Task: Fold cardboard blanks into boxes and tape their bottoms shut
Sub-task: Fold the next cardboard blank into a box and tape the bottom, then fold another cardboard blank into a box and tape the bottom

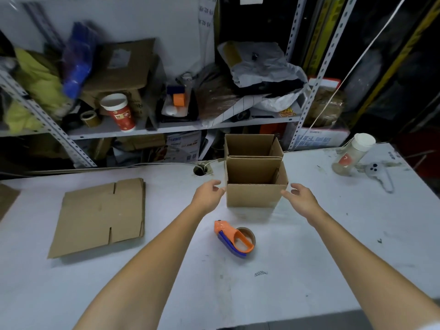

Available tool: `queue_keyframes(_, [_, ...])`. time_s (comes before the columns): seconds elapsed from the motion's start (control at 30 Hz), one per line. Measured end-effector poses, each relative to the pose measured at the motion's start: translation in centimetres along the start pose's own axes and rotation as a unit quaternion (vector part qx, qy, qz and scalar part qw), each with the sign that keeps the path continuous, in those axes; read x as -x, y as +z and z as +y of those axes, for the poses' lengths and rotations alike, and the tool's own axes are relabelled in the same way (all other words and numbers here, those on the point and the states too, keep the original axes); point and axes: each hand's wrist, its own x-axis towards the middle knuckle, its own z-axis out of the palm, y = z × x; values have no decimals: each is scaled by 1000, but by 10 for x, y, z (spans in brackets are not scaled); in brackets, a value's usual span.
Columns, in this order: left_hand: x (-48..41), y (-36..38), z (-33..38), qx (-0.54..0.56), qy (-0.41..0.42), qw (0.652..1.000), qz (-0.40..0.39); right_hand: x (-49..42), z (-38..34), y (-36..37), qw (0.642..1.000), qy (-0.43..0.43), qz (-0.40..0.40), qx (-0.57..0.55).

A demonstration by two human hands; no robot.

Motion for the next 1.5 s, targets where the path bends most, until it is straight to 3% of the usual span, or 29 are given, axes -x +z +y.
queue_keyframes(0.27, [60, -52, -86, -109, -3, 994, -6, 54, 17, 72, 989, -21, -55, 133])
queue_keyframes(0.5, [113, -101, -198, -105, -79, 991, -18, 98, 2, 187, 944, -116, -161, 263])
queue_keyframes(0.8, [134, -199, -323, -75, -123, 989, 12, 140, -46, 336, 936, -67, -209, 275])
queue_keyframes(1.07, [66, -303, -371, -72, -111, 978, 161, 104, -123, 426, 965, -98, -111, 214])
queue_keyframes(1.2, [11, -332, -383, -54, -173, 974, 132, 70, -159, 462, 977, -97, -76, 173])
queue_keyframes(1.33, [-19, -336, -401, 54, -240, 965, 93, 47, -174, 500, 982, -48, -108, 146])
queue_keyframes(1.5, [-15, -330, -405, 122, -221, 961, 114, 46, -167, 522, 987, -18, -108, 116])
